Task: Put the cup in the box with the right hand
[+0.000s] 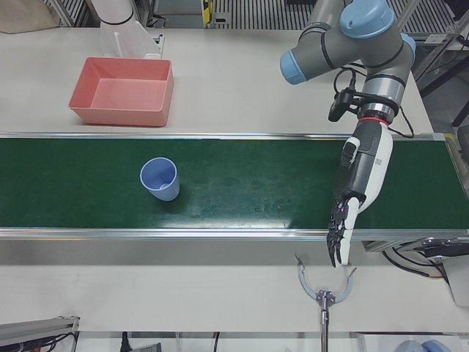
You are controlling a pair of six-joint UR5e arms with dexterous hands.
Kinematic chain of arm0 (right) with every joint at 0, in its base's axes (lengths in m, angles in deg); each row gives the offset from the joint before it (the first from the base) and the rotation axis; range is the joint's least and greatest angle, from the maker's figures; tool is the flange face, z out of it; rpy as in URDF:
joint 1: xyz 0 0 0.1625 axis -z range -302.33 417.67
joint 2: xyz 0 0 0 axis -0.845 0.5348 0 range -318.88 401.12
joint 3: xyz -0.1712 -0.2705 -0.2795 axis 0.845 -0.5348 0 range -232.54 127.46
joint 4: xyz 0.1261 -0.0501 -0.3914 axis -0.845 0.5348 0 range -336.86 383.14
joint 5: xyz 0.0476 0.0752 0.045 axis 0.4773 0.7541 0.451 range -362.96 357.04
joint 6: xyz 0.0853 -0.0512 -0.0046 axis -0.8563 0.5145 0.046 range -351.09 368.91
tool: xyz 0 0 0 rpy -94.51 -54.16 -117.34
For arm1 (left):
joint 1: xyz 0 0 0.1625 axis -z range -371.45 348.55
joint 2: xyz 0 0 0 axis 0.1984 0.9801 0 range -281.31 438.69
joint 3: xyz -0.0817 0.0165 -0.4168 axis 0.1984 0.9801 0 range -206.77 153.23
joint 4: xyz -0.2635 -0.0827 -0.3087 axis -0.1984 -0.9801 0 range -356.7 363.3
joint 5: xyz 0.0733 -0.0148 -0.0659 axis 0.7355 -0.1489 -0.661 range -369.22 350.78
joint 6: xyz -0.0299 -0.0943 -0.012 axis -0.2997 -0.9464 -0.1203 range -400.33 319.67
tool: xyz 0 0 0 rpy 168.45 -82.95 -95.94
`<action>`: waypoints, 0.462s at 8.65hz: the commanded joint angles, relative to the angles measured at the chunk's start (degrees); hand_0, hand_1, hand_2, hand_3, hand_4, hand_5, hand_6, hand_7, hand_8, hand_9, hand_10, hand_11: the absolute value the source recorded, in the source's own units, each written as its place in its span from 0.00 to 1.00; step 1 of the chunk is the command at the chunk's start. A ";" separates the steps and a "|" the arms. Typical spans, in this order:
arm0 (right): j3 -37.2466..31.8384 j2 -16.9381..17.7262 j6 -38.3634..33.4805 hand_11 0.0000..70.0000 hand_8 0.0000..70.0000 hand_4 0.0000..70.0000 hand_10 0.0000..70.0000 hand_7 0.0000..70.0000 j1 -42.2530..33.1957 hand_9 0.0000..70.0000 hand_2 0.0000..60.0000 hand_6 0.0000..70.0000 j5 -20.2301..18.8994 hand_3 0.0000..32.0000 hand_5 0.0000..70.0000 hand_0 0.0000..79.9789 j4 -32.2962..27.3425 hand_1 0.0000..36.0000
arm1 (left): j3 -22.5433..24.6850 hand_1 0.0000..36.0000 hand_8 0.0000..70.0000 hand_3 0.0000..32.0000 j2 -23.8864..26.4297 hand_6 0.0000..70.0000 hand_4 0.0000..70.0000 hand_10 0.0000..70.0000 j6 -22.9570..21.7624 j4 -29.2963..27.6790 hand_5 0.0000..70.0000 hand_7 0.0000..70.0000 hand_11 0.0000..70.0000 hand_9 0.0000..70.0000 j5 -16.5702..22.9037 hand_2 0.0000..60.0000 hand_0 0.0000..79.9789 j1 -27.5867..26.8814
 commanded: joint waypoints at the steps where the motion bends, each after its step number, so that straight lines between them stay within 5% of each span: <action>1: 0.05 -0.19 0.00 0.00 0.10 0.90 0.00 0.87 0.31 0.31 0.00 0.15 0.00 0.00 0.00 0.60 0.08 0.10 | 0.00 0.00 0.00 0.00 0.00 0.00 0.00 0.00 0.00 0.00 0.00 0.00 0.00 0.00 -0.04 0.00 0.00 0.00; 3: 0.84 -0.28 0.00 0.00 0.10 0.85 0.00 0.87 0.32 0.31 0.00 0.15 0.00 0.00 0.00 0.59 0.08 0.16 | 0.00 0.00 0.00 0.00 0.09 0.00 0.00 0.00 0.00 0.00 0.00 0.00 0.00 0.00 -0.05 0.00 0.00 0.00; 4: 0.58 -0.19 0.00 0.00 0.10 0.81 0.00 0.87 0.32 0.31 0.11 0.15 0.00 0.00 0.00 0.58 0.08 0.22 | -0.09 0.00 0.00 0.00 0.09 0.00 0.00 0.00 0.00 0.00 0.00 0.00 0.00 0.00 0.04 0.00 0.00 0.00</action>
